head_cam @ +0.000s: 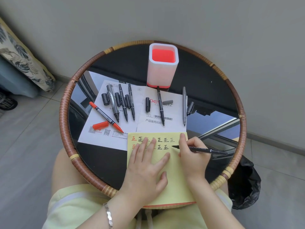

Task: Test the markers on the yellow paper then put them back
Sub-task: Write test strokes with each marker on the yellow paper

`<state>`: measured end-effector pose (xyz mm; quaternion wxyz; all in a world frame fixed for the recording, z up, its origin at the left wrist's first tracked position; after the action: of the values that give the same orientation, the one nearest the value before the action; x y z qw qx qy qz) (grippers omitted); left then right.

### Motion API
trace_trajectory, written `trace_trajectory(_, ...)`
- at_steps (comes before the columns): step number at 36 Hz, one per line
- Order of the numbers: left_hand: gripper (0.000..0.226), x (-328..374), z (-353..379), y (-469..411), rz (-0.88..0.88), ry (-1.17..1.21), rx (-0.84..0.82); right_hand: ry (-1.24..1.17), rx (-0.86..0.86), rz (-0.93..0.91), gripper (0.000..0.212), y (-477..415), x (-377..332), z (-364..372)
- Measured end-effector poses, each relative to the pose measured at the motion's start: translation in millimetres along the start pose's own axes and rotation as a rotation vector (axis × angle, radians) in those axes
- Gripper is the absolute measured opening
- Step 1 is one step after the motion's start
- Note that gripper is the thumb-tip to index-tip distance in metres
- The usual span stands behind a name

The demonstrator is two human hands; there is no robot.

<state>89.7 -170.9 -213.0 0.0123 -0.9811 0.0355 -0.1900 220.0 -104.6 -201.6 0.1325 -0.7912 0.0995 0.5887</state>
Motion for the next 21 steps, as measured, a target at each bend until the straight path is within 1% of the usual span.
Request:
trace_trajectory(4, 0.044, -0.3, -0.4, 0.3, -0.002, 0.012, 0.008, 0.025, 0.016, -0.033, 0.041, 0.3, 2.9, 0.6)
trace_trajectory(11, 0.045, -0.1, -0.6, 0.0, -0.011, -0.008, -0.012, 0.043, -0.033, -0.066, 0.038, 1.0, 3.0, 3.4)
trace_trajectory(16, 0.045, 0.1, -1.6, -0.2, -0.011, -0.011, -0.020, 0.033, -0.062, -0.096, 0.042, 1.4, 5.5, 4.0)
trace_trajectory(21, 0.045, 0.3, -1.0, -0.7, -0.012, -0.011, -0.027, 0.060, -0.067, -0.096, 0.036, 1.1, 5.7, 5.9)
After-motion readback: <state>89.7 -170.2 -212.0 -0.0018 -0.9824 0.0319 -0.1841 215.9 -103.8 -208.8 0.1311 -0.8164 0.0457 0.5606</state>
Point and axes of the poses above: each hand's wrist, its own y-axis away from the middle knuckle, its own z-axis out of the palm, x = y × z, the point moved 3 cm from there along -y, towards the middle knuckle, and after that the axes turned 4 degrees about -z, right-handed, at the moved point
